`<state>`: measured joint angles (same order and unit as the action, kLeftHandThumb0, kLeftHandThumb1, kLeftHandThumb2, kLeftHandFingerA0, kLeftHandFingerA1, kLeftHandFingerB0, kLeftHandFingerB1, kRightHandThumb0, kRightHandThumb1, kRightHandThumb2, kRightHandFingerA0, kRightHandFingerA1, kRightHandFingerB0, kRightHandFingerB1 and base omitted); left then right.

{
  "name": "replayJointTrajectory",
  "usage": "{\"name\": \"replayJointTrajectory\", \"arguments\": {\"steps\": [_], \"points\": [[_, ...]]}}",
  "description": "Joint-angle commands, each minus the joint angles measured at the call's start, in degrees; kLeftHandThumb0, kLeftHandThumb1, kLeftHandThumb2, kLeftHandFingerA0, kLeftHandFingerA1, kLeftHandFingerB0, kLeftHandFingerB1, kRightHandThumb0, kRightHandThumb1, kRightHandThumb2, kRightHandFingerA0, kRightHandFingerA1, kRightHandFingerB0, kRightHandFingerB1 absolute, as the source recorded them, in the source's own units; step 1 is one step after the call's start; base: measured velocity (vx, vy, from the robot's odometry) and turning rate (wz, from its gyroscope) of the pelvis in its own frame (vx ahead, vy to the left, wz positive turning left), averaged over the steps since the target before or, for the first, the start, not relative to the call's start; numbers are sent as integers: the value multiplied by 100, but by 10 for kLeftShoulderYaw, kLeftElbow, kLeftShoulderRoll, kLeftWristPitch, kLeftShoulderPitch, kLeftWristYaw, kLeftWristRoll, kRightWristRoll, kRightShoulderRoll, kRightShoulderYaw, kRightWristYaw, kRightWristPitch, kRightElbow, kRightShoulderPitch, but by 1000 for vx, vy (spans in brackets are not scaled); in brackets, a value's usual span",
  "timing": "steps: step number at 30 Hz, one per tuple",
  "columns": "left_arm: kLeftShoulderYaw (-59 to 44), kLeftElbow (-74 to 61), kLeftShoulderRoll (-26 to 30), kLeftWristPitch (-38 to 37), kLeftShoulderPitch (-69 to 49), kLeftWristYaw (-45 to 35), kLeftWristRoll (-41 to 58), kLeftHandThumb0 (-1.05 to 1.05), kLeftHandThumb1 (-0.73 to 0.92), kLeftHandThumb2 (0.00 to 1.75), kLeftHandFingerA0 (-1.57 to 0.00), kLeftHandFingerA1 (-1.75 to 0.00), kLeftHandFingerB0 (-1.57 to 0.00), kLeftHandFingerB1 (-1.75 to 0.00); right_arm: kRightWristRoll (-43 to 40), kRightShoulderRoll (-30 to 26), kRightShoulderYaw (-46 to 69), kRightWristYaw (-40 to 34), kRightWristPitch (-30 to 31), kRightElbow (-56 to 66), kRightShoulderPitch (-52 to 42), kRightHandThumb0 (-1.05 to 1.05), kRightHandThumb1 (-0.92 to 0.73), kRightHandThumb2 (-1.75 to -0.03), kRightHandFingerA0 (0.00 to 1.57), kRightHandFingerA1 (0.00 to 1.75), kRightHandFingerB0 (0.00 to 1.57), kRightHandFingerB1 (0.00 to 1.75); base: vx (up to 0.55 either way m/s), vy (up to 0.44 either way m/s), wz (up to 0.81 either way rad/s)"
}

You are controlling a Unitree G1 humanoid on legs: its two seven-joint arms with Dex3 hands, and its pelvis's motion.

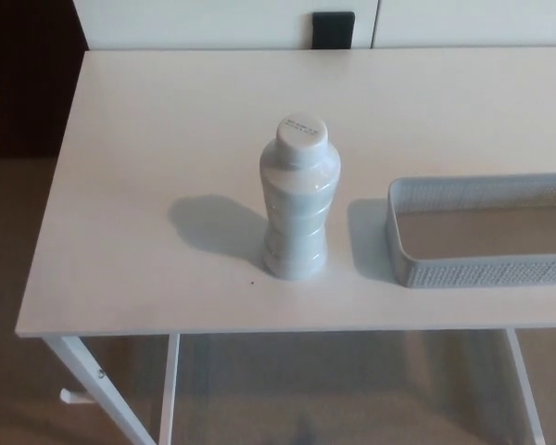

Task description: The robot walk up to a desk on which a bottle is kept on the left hand side and a container is kept on the right hand side. The robot uses its left hand to pick up the bottle and places it in the container.

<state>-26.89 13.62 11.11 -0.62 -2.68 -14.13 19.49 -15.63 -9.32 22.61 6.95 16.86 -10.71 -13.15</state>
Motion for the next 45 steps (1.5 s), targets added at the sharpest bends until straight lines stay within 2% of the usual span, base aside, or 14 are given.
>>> {"name": "replayJointTrajectory", "arguments": {"steps": [1, 13, 14, 18, 21, 22, 24, 26, 31, 32, 33, 34, 35, 45], "points": [[155, -361, 55, -12, -11, -90, -35, -62, 37, 78, -3, -32, -2, -14, 13, -15, -9, 14, -11, 2, -25, -22, -77, -62, 41, 47, 38, 43, 0, 0, 0], [290, -271, 47, 25, 27, -72, -122, -62, 38, 78, -2, -31, 0, -13, 20, -26, -14, 35, -28, -5, -57, -25, -77, -62, 38, 46, 36, 43, 0, 0, 0], [296, -270, 47, 28, 27, -71, -122, -61, 37, 77, -2, -32, 0, -13, 18, -26, -14, 36, -28, -6, -59, -24, -54, -96, 28, 57, 26, 55, 0, 0, 0], [333, -271, 45, 33, -4, -61, -121, -61, 37, 79, 0, -33, 0, -15, 17, -28, -18, 49, -25, 8, -100, -21, -53, -96, 28, 57, 25, 54, -25, -60, 1], [348, -275, 44, 30, -15, -55, -127, -65, 40, 78, -4, -36, -3, -12, 18, -33, -19, 59, -47, -29, -98, -23, -48, -93, 35, 61, 26, 55, 0, 0, 0], [353, -282, 43, 38, -17, -54, -126, -65, 40, 78, -3, -36, -2, -12, 19, -34, -21, 64, -58, -42, -98, -26, -68, -60, 42, 52, 36, 44, 0, 0, 0], [361, -284, 41, 37, -14, -57, -127, -64, 39, 78, -2, -33, 0, -11, 22, -39, -24, 70, -62, -46, -101, -26, -47, -92, 34, 61, 26, 55, 0, 0, 0], [372, -291, 39, 43, -9, -57, -129, -64, 39, 78, -2, -33, -1, -11, 21, -40, -27, 77, -61, -33, -111, -25, -49, -94, 32, 60, 24, 55, 0, 0, 0], [378, -302, 37, 50, 6, -53, -133, -65, 39, 79, -1, -33, 0, -11, 28, -41, -30, 83, -90, -70, -103, -26, -49, -93, 33, 60, 26, 55, 0, 0, 0], [377, -303, 37, 49, 8, -52, -136, -66, 40, 79, -1, -34, 0, -11, 28, -40, -30, 82, -91, -69, -104, -28, -70, -60, 40, 50, 36, 44, 0, 0, 0], [374, -304, 38, 46, 13, -52, -137, -66, 40, 79, -1, -34, 0, -11, 29, -39, -32, 80, -89, -64, -104, -25, -50, -93, 32, 59, 26, 55, 0, 0, 0], [371, -304, 39, 44, 15, -53, -136, -66, 40, 79, -1, -34, 0, -11, 31, -39, -34, 78, -88, -61, -105, -25, -50, -93, 32, 59, 26, 55, 0, 0, 0], [368, -305, 39, 47, 17, -53, -134, -65, 39, 76, -6, -36, 0, -11, 32, -39, -36, 77, -86, -56, -107, -27, -72, -61, 40, 49, 36, 43, 0, 0, 0], [321, -307, 35, 81, 19, -50, -104, -62, 38, 76, -2, -34, 0, -11, 36, -41, -41, 75, -105, -79, -93, -30, -70, -61, 40, 50, 37, 44, 0, 0, 0]]}}
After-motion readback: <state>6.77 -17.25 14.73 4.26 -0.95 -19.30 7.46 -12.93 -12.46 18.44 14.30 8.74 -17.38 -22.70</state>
